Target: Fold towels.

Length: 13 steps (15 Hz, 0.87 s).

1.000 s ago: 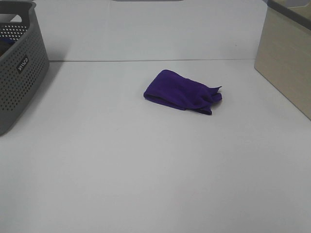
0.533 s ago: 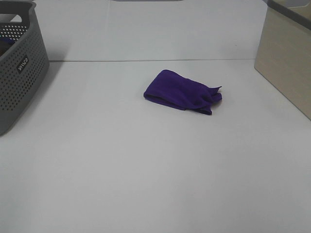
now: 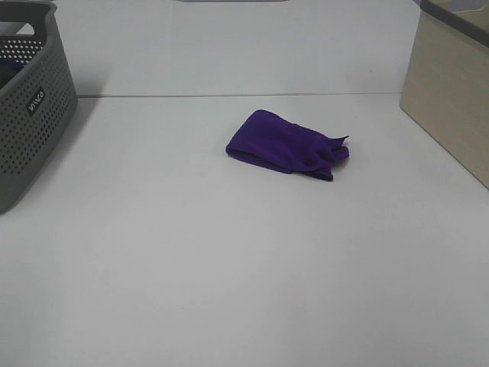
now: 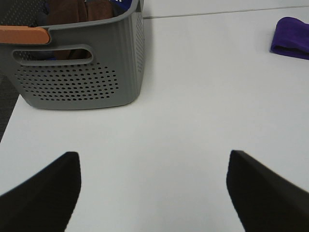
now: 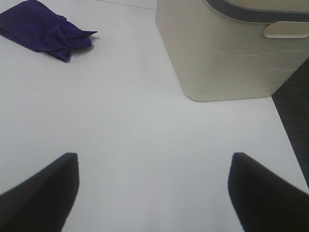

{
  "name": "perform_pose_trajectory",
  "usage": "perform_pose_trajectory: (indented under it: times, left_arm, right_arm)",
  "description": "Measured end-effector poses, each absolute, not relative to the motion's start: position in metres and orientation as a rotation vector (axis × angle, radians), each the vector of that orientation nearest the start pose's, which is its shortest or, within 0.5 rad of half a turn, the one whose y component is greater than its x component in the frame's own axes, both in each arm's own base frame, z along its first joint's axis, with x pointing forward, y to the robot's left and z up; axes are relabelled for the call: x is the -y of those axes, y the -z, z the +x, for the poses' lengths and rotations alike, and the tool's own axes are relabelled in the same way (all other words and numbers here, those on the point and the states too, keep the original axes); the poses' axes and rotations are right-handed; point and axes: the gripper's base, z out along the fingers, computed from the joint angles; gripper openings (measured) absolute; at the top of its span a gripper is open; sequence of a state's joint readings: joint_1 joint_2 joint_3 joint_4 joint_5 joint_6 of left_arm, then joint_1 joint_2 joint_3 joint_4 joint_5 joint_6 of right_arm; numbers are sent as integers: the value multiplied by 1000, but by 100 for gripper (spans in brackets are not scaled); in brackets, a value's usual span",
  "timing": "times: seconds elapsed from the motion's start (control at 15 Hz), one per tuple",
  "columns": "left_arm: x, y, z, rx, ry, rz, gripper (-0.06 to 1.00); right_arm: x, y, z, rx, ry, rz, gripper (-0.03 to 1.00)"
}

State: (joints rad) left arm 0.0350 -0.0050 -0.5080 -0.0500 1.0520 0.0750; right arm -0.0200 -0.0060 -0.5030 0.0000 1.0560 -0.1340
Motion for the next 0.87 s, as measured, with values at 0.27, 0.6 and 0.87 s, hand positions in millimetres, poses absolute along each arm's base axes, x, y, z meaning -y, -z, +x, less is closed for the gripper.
perform_pose_trajectory:
  times: [0.27,0.6,0.87]
  left_arm:
    - [4,-280,-6,-2021,-10,43,76]
    - [4,-280,-6,-2021,-10,43,76]
    - [4,-280,-6,-2021,-10,43,76]
  right_arm:
    - [-1,-278,-6,-2028,85,-116,82]
    - [-1,-278,-6,-2028,78,-116,82]
    - [-1,-278,-6,-2028,78,-116,82]
